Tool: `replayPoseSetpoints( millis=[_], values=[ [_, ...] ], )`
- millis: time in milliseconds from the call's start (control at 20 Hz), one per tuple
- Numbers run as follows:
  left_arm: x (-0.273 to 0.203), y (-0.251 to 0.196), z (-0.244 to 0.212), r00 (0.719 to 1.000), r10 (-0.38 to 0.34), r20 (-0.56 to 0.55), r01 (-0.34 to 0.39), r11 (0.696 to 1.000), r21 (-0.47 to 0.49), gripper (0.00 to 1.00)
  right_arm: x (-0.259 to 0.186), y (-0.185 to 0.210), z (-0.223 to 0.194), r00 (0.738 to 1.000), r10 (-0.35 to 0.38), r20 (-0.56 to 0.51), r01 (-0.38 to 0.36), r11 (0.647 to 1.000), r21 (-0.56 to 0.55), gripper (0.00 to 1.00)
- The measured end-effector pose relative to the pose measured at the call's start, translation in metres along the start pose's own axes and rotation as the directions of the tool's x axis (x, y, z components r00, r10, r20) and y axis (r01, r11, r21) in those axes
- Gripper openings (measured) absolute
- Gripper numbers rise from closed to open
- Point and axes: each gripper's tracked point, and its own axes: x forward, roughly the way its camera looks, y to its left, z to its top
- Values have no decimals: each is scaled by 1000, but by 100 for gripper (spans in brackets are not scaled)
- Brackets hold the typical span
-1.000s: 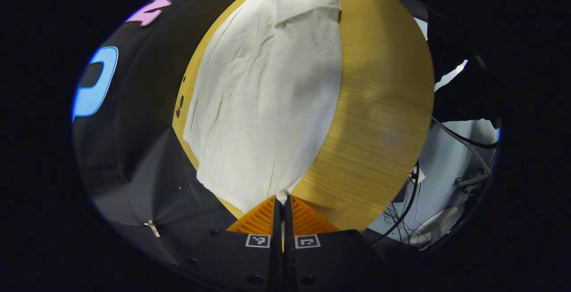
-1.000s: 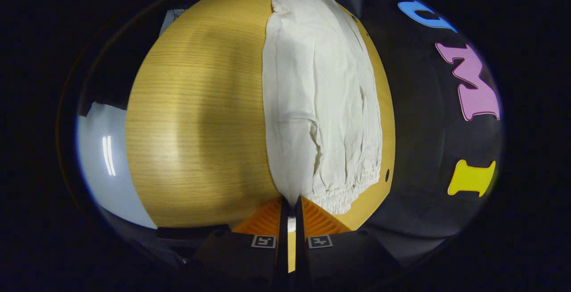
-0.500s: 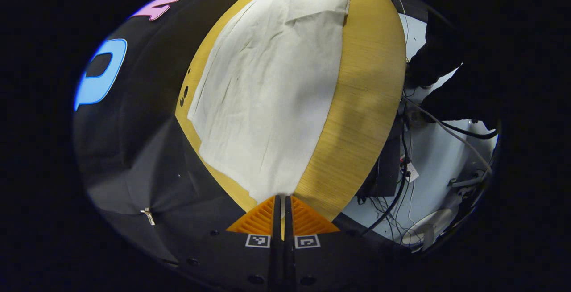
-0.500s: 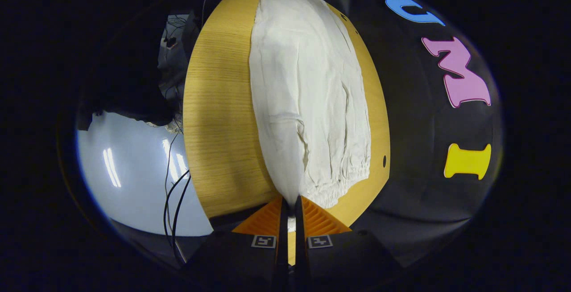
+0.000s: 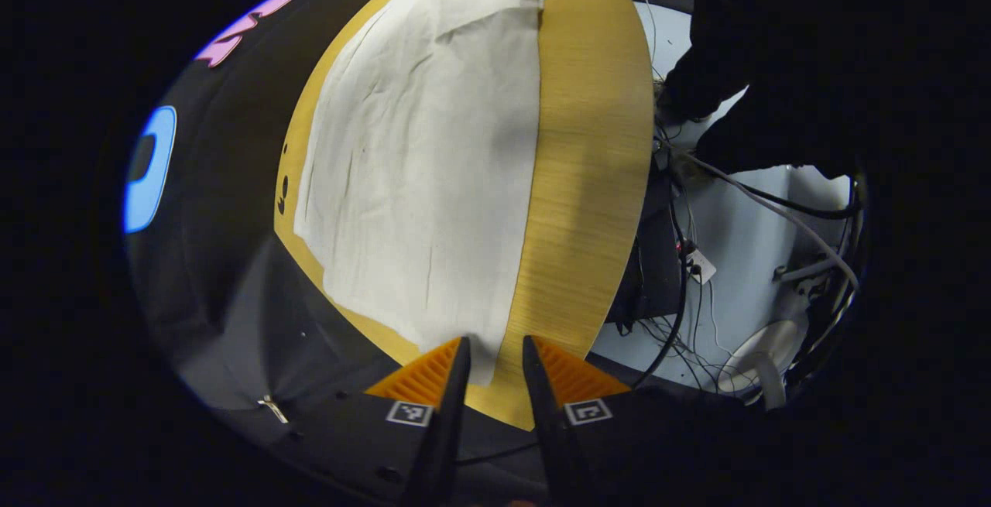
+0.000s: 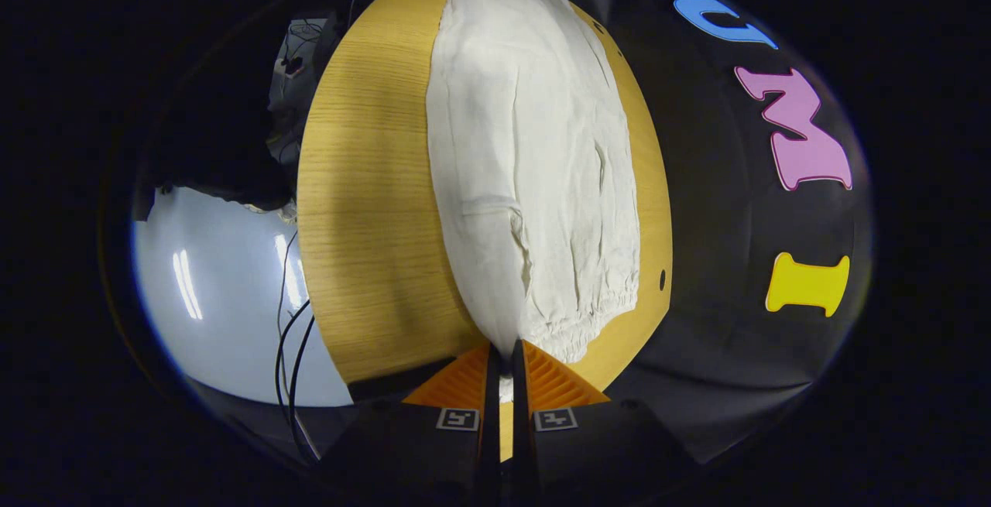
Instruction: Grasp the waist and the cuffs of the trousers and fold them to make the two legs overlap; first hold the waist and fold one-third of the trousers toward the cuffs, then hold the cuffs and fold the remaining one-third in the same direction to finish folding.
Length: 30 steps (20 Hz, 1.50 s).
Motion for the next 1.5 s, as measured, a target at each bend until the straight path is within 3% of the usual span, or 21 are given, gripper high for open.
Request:
replayPoseSetpoints(
  millis=[50, 200, 300, 350, 450, 600, 850, 1100, 1250, 1500],
  values=[
    [5, 14, -4, 999, 50, -16, -49, 998, 37, 55, 1, 0, 0, 1000, -1, -2, 1, 1000, 2, 11],
    [24, 44, 15, 981, 193, 31, -195, 971, 141, 59, 2, -1, 0, 1000, -14, -2, 14, 1000, -12, 11],
    [32, 49, 18, 980, 195, 40, -199, 968, 151, 60, 3, -1, 0, 1000, -29, -6, 29, 1000, 9, 11],
    [38, 44, 17, 986, 162, 26, -164, 977, 132, 52, 5, -2, -1, 999, -38, -10, 38, 999, 29, 11],
    [38, 46, 19, 987, 156, 21, -157, 984, 78, 6, 5, -3, -1, 999, -50, -21, 51, 997, 62, 11],
    [41, 51, 20, 995, 95, 12, -93, 989, -113, 5, 3, -7, 0, 997, -71, -22, 72, 995, 64, 11],
    [30, 95, 40, 983, 165, 79, -148, 972, -184, 5, -11, -35, 7, 990, -137, -21, 138, 982, 131, 11],
    [13, 153, 56, 940, 317, 124, -274, 921, -275, 5, -20, -71, 11, 977, -214, -28, 215, 960, 177, 11],
    [20, 167, 59, 936, 334, 108, -286, 903, -319, 5, -15, -87, 7, 972, -232, -46, 236, 945, 225, 11],
    [22, 214, 72, 910, 406, 90, -325, 829, -456, 5, -6, -137, 8, 949, -303, -89, 313, 864, 394, 11]
  ],
)
